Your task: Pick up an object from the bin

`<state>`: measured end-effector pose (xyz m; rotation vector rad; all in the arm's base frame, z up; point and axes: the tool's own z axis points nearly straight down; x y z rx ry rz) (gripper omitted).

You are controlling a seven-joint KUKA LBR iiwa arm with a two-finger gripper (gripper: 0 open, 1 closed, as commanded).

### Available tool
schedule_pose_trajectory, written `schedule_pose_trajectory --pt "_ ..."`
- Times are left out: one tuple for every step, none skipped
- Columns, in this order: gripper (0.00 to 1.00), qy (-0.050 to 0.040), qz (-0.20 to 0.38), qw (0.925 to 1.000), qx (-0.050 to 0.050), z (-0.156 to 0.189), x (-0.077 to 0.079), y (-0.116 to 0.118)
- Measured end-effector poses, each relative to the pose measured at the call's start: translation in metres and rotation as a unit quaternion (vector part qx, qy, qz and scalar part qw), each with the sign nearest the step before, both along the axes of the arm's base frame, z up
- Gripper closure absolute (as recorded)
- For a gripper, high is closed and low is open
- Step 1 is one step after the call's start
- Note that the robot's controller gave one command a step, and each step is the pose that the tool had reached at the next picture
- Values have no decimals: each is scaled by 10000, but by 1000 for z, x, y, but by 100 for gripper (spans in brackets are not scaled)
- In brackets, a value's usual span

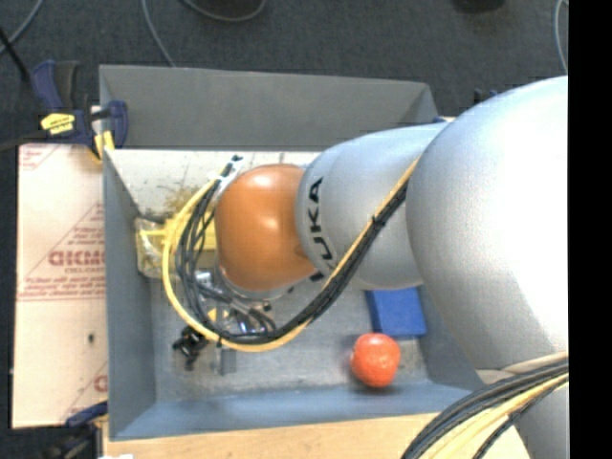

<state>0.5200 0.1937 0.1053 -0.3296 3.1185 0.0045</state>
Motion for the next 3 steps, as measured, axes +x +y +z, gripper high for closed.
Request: schedule_pose_trajectory --pt "0 44 922 9957 -22 -21 0 -4" --pt "0 -15 1704 9854 -6 2 1 0" --pt "0 -1 2000 9798 -14 -10 2 1"
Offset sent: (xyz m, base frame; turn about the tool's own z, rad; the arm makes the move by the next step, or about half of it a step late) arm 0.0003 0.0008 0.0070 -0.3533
